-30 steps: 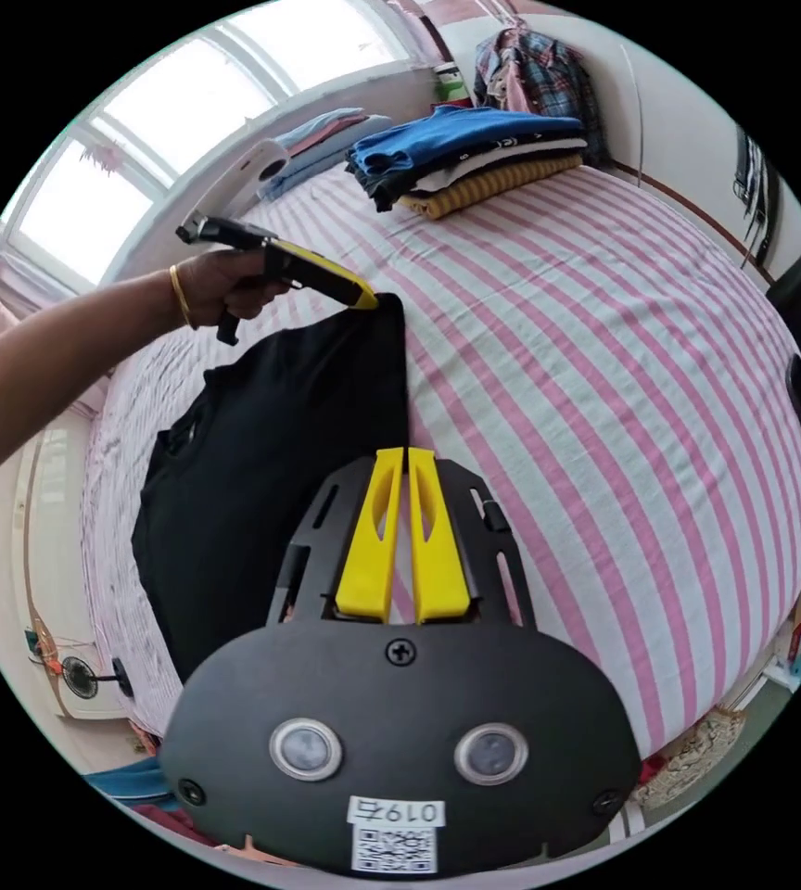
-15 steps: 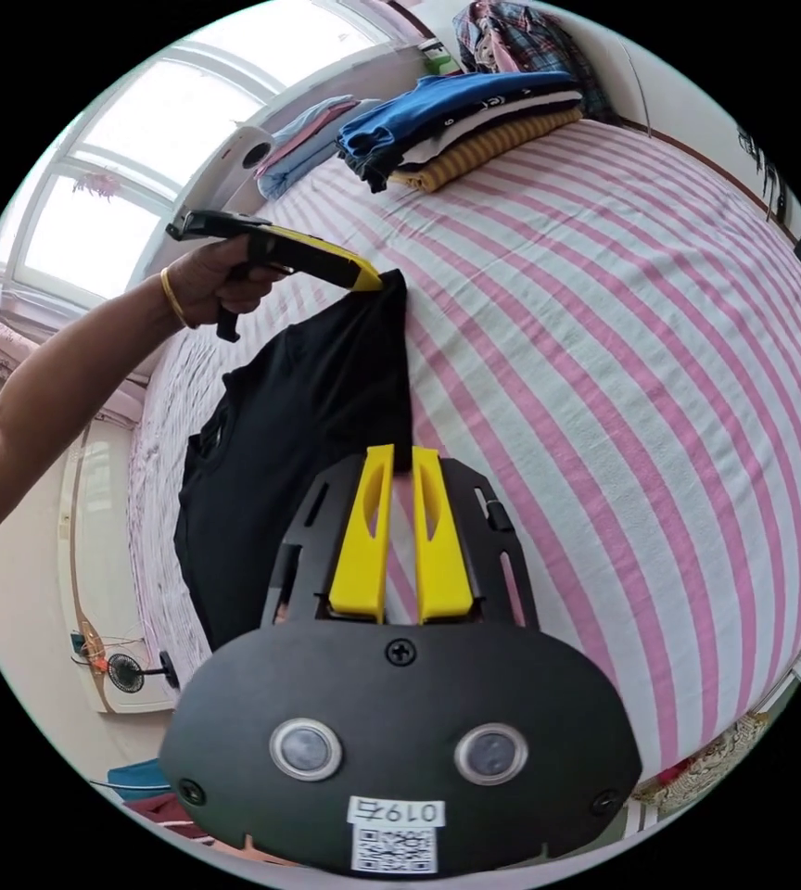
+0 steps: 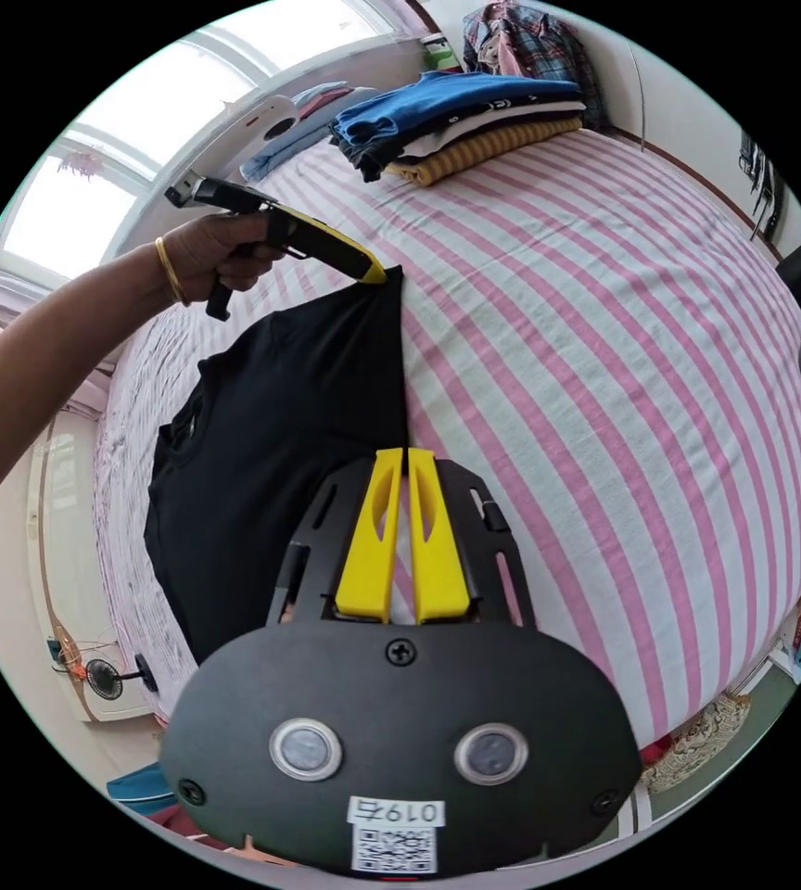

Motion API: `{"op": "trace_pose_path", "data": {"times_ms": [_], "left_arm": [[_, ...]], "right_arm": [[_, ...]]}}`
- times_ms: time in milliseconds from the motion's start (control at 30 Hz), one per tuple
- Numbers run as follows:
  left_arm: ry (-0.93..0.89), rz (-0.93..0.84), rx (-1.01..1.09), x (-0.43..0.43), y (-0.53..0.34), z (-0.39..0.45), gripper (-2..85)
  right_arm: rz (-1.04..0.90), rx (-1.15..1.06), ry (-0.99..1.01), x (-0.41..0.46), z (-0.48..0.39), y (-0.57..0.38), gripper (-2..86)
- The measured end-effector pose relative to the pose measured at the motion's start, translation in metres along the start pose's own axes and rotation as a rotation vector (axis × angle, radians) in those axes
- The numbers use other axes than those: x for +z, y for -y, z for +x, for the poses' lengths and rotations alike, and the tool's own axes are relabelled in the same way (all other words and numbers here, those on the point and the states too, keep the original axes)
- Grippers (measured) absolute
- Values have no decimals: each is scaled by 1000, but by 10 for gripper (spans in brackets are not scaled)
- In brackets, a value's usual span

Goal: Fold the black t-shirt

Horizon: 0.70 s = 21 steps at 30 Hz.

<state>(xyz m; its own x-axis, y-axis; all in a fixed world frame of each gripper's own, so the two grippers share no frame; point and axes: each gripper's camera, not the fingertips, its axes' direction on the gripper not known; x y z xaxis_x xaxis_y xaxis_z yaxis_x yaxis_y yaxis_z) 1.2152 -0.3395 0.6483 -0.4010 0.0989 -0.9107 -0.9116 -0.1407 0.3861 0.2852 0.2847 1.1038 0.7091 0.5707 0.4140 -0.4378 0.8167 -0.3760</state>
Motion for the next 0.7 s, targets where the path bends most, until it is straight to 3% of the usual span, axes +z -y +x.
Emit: {"op": "trace_pose_path", "data": {"times_ms": [267,467,633,700], "left_arm": [[-80,9,-62,-3,-20,-7,8],[-11,-67,43,0,-28,6,9],[10,-148,93,6,-37,9,9],[6,-174,104,8,-43,8,11]], "right_arm": [[-58,-55,-4,15,-9,17,-2],[75,-166,-15,-13,-31,44,-6],[-95,-250,-43,27,-52,74,-8],[-81,-225,-13,26,-48,77,-8]]}}
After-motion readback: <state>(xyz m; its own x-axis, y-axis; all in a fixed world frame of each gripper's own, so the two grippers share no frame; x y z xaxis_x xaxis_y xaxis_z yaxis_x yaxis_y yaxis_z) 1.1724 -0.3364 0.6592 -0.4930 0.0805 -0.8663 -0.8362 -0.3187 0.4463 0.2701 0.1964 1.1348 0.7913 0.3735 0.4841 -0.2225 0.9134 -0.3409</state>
